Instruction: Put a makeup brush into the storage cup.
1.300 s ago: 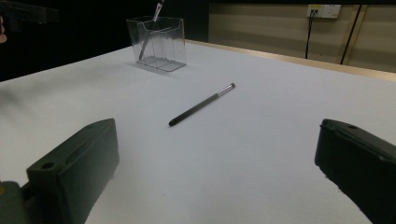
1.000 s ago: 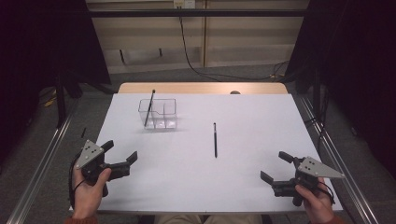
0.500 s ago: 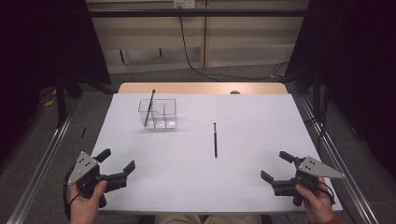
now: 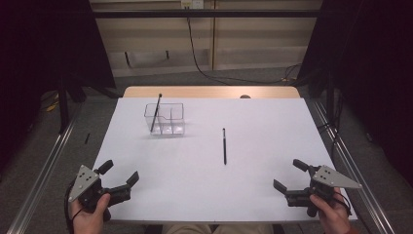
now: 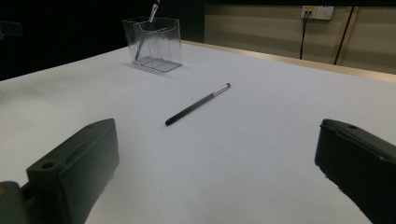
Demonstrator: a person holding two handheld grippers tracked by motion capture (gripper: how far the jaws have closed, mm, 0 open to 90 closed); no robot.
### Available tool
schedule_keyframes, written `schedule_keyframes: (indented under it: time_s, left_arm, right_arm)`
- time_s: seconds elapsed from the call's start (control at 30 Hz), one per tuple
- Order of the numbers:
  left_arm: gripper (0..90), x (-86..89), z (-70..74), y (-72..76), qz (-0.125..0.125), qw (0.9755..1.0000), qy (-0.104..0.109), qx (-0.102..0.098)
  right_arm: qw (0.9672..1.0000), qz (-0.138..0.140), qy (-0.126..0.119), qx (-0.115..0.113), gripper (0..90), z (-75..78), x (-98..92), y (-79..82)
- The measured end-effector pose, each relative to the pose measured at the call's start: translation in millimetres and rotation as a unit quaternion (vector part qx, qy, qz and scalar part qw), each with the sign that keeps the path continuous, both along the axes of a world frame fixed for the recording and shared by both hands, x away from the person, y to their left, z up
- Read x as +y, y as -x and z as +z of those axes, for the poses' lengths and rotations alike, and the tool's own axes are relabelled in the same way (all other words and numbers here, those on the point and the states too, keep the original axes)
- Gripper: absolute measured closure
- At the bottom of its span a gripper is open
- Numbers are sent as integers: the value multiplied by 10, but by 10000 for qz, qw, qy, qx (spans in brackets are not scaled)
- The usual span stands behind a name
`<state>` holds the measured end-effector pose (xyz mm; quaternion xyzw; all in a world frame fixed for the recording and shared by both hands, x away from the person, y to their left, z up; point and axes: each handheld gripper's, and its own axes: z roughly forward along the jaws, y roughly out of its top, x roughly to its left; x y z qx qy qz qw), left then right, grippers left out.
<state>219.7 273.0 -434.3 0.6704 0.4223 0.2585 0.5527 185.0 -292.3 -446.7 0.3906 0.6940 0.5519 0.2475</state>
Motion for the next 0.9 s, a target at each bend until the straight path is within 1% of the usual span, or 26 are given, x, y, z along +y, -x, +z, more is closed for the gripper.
schedule_keyframes:
  time_s: [0.1, 0.2, 0.27, 0.37, 0.53, 0.6, 0.63, 0.7, 0.73, 0.77, 0.87, 0.9]
  left_arm:
    - [26, -3, -5, 11, -48, 10000, -75, 28]
    - [26, 4, -6, 10, -51, 10000, -71, 22]
    - [26, 13, -11, 9, -51, 10000, -40, 55]
    - [26, 21, -15, 14, -55, 10000, -1, 63]
    - [26, 2, -10, 30, -95, 9999, -15, 55]
    - [26, 4, -9, 32, -111, 9999, -36, 42]
    - [26, 11, -7, 36, -104, 9999, -30, 35]
    - [26, 12, -6, 39, -94, 10000, -15, 27]
    - [26, 11, -3, 46, -75, 10000, 5, 18]
    - [26, 11, -3, 46, -75, 10000, 5, 18]
    - [26, 0, -2, 52, -65, 10000, -38, -14]
    - [26, 2, -1, 51, -100, 9999, -37, -15]
  right_arm:
    - [10000, 9, -6, -22, 0, 2, 3, -8]
    - [10000, 45, -17, -3, 0, 0, 17, -21]
    - [10000, 44, -11, -2, 0, 0, 27, -35]
    - [10000, 45, -13, -34, 0, 5, 43, -41]
    - [9998, 108, -11, -142, 0, 23, 129, -63]
    - [9998, 106, -7, -141, 0, 26, 146, -75]
    - [9999, 118, -16, -119, 0, 30, 185, -101]
    - [9998, 135, -7, -120, 0, 34, 204, -114]
    - [9997, 174, 24, -151, 0, 47, 245, -143]
    - [9997, 174, 24, -151, 0, 47, 245, -143]
    - [9996, 238, -14, -171, 0, 79, 292, -185]
    - [9995, 257, -37, -175, 0, 86, 306, -200]
